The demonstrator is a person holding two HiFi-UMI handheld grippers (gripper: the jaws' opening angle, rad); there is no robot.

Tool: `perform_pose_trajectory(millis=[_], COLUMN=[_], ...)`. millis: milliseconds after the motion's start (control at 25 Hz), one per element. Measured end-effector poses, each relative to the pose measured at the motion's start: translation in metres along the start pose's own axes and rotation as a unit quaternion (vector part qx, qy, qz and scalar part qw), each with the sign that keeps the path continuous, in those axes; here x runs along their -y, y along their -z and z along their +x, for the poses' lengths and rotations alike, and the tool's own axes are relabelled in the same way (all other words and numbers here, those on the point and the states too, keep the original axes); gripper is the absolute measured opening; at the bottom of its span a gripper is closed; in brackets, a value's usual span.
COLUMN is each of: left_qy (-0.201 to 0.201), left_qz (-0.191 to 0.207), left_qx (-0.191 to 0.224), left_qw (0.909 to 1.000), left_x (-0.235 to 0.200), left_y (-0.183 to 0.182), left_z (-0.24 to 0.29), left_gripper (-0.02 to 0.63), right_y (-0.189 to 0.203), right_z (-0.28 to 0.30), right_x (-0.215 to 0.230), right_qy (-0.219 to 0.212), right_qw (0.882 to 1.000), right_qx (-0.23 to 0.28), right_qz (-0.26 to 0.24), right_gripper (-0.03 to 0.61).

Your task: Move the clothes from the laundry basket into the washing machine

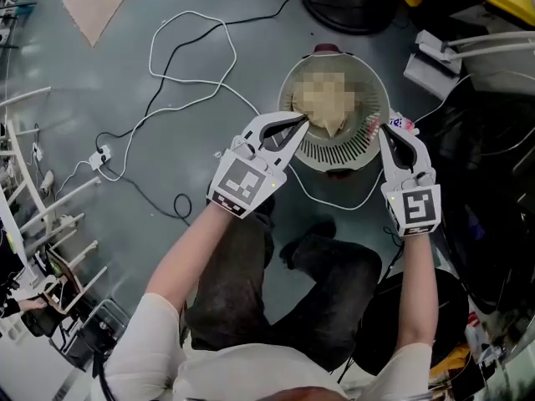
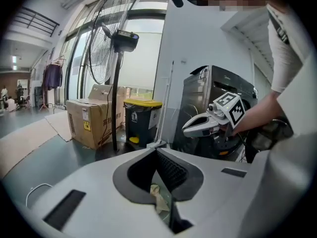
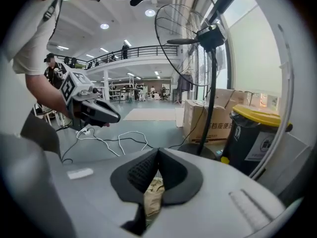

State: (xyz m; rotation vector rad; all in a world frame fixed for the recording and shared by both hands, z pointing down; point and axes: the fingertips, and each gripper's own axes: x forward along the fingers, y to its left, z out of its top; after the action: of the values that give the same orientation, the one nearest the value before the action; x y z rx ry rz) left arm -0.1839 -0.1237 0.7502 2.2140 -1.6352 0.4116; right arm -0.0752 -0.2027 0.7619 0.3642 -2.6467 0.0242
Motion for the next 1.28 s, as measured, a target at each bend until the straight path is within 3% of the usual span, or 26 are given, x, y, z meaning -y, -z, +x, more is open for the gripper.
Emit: perform_pose_trajectory(millis=[160,320,480,680,840,920,1040,1280], left_qy=[0.018,0.017,0.025,0.039,0.025,0.021,0.020,0.022], left_qz=[0.002,0.038,0.033,0.034,0.058,0.066,0.065,0.047], left_qx=[0.015,0.039,0.055,0.035,0.026,0.026,0.029,0.029], left_qw=[0.9997,0.9984,0.9976,0.9980,0.9977,0.9973,0.9973,0.9982], left_x=[-0.016,-0.032,-0.042,-0.056,-0.069,-0.073,-0.073,-0.071], left_y=[0.020,0.035,0.054,0.073,0.087,0.093,0.102,0.125], left_z=[0.020,0.032,0.037,0.038,0.033,0.032,0.035,0.044], left_gripper=[0.006,0.006,0.006,0.006,0.006,0.006,0.006,0.006], right_y=[0.015,0.043,0.075,0.101,0.124,0.140,0.166,0.219], right_z=[0.035,0.062,0.086,0.115,0.137,0.149,0.165,0.204], right_x=[-0.003,-0.007,-0.011,-0.026,-0.036,-0.040,-0.041,-0.040], right_qy=[-0.026,-0.056,-0.077,-0.106,-0.136,-0.153,-0.168,-0.186], right_qw=[0.999,0.998,0.995,0.987,0.978,0.972,0.961,0.945], right_qx=[0.005,0.004,-0.021,-0.062,-0.101,-0.127,-0.162,-0.220], right_qz=[-0.032,-0.042,-0.064,-0.107,-0.123,-0.125,-0.146,-0.153], right_gripper=[0.011,0.011,0.011,0.012,0.012,0.092,0.111,0.260])
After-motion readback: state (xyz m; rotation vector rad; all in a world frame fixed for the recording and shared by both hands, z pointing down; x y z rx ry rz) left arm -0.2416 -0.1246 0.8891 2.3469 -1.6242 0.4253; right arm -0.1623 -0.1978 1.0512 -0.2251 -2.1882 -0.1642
